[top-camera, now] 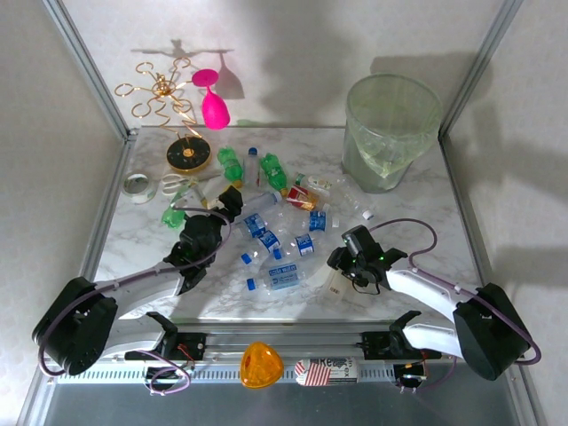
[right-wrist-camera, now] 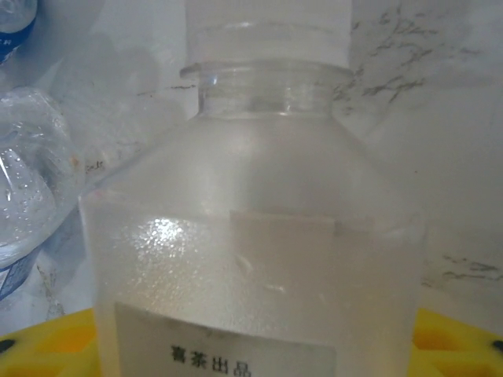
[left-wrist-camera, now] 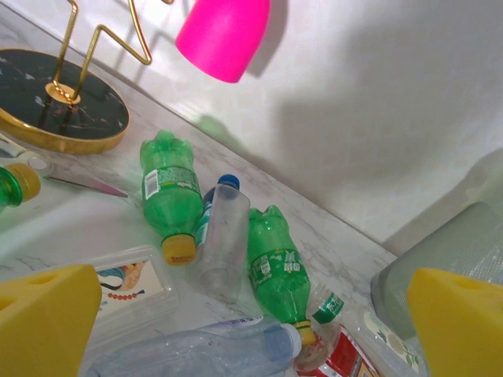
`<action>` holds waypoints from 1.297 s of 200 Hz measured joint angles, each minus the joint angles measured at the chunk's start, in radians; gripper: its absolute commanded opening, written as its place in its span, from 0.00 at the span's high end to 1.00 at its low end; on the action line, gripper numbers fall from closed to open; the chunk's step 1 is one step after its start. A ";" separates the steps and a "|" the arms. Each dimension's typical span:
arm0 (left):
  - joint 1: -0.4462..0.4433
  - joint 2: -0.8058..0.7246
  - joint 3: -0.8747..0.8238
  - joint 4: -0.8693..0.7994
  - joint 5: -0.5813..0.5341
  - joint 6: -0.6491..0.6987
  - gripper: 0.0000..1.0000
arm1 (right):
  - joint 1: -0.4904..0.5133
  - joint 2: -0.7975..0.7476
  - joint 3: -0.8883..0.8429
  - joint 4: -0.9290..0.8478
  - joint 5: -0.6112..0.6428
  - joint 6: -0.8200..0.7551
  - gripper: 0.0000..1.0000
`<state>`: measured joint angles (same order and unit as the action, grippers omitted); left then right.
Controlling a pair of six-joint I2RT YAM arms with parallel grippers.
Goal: Put the plastic bottles in the bin
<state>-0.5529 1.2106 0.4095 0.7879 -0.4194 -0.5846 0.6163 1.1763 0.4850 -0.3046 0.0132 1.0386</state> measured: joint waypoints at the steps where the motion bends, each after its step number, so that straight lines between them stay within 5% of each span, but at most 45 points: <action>1: 0.000 -0.002 -0.001 0.000 -0.002 0.000 0.01 | 0.000 0.000 0.000 0.000 0.000 0.000 0.45; 39: 0.012 -0.048 -0.022 -0.006 -0.032 -0.007 0.00 | 0.002 0.000 0.105 -0.026 0.037 -0.091 0.54; 129: 0.112 -0.172 -0.072 -0.023 -0.003 -0.034 0.00 | -0.029 0.127 0.745 0.081 0.161 -0.621 0.61; 259: 0.116 -0.181 -0.072 -0.142 0.195 0.020 0.00 | -0.447 0.700 1.622 0.277 0.257 -0.932 0.62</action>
<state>-0.4366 1.0298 0.3374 0.6456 -0.2241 -0.5648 0.1692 1.8759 2.1075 -0.0273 0.2703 0.1070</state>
